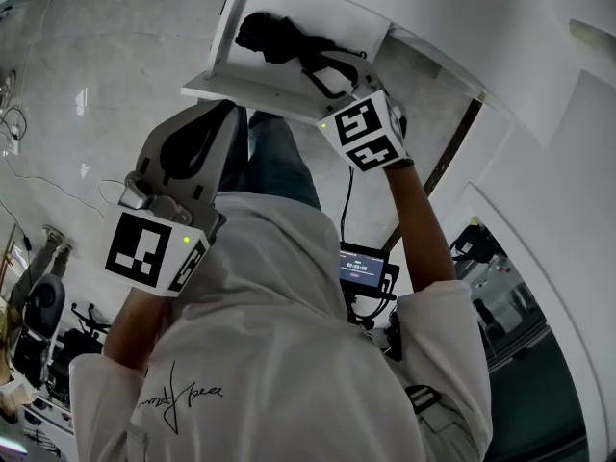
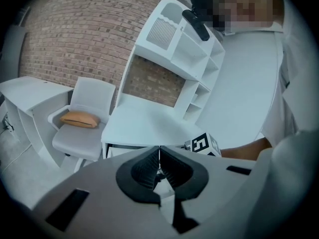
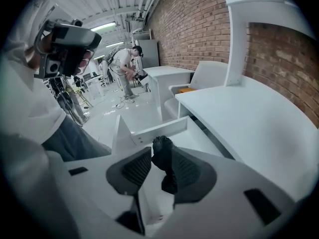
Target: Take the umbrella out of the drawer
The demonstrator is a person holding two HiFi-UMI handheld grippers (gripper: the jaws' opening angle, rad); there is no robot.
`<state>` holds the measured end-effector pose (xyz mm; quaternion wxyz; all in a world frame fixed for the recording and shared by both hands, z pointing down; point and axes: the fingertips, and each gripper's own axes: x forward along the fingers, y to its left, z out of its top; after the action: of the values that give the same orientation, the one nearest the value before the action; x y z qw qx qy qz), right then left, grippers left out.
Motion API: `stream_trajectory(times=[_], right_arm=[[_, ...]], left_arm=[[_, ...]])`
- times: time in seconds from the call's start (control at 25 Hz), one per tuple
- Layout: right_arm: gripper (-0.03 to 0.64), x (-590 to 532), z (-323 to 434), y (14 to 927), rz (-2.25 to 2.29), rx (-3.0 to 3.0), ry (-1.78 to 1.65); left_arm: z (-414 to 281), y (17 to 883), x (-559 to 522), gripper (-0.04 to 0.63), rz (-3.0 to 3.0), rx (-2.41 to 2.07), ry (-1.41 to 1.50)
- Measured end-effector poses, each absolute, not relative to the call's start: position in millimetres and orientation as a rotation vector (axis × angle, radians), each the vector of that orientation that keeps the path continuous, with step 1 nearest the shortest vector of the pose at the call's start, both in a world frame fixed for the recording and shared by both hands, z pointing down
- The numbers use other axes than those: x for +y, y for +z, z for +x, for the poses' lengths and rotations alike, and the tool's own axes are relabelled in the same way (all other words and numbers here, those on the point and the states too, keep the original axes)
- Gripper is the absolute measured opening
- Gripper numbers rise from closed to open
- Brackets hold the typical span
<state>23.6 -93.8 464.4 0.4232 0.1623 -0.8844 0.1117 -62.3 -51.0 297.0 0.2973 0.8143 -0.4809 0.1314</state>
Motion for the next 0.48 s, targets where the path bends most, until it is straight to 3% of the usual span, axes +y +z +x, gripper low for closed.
stream_trajectory(times=[0.48], right_arm=[[0.143,-89.9,51.8,532.2,0.322,-2.072,0.198]], left_arm=[[-32.8,315.2,-41.2,0.017,2.138,-1.228,0.386]])
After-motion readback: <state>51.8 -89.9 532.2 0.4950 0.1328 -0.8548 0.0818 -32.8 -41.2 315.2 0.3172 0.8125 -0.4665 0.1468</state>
